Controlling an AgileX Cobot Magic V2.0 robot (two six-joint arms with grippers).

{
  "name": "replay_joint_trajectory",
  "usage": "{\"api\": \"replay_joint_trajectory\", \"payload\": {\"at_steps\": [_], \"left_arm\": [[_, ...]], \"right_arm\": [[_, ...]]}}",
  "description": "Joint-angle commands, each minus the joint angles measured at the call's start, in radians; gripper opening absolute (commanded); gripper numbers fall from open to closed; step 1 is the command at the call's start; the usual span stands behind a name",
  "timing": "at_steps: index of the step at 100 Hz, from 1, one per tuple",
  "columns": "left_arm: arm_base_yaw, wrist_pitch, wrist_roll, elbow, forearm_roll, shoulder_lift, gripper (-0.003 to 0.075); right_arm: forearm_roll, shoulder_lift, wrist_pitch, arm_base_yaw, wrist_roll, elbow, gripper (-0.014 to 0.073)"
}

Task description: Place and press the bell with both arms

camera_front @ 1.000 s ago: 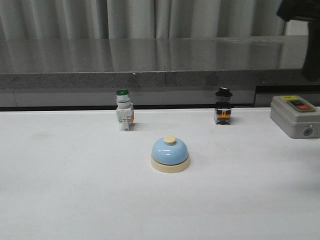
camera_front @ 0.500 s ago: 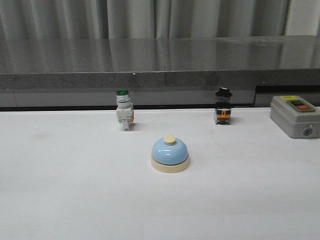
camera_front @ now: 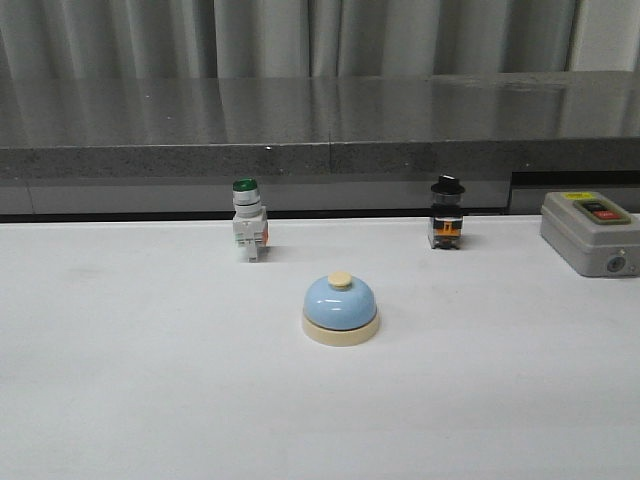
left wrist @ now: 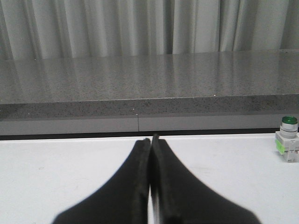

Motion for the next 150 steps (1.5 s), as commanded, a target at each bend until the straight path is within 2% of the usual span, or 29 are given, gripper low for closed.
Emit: {"api": "replay_joint_trajectory", "payload": {"at_steps": [1,23,44,56,73,97,121,138,150], "left_arm": [[-0.004,-0.077,-0.003,0.043,-0.001,-0.029,-0.0020],[-0.004,-0.077,-0.003,0.043,-0.001,-0.029,-0.0020],[-0.004,-0.077,-0.003,0.043,-0.001,-0.029,-0.0020],[-0.004,-0.077,-0.003,0.043,-0.001,-0.029,-0.0020],[-0.004,-0.077,-0.003,0.043,-0.001,-0.029,-0.0020],[-0.004,-0.077,-0.003,0.043,-0.001,-0.029,-0.0020],[-0.004,-0.077,-0.003,0.043,-0.001,-0.029,-0.0020],[-0.004,-0.077,-0.003,0.043,-0.001,-0.029,-0.0020],[-0.004,-0.077,-0.003,0.043,-0.001,-0.029,-0.0020]], "right_arm": [[0.005,-0.079,-0.071,-0.007,0.000,-0.002,-0.0061],[0.005,-0.254,-0.097,-0.007,0.000,0.038,-0.0061],[-0.052,-0.396,-0.182,-0.007,0.001,0.110,-0.0061],[-0.080,-0.459,-0.274,-0.007,0.045,0.162,-0.0061],[-0.170,-0.548,-0.475,-0.007,0.113,0.266,-0.0061],[-0.169,-0.693,-0.628,-0.007,0.114,0.397,-0.0061],[-0.163,-0.689,-0.680,-0.007,0.114,0.492,-0.0061],[-0.150,-0.689,-0.867,-0.007,0.114,0.614,-0.0061],[-0.151,-0.689,-0.800,-0.007,0.114,0.609,-0.0061]]}}
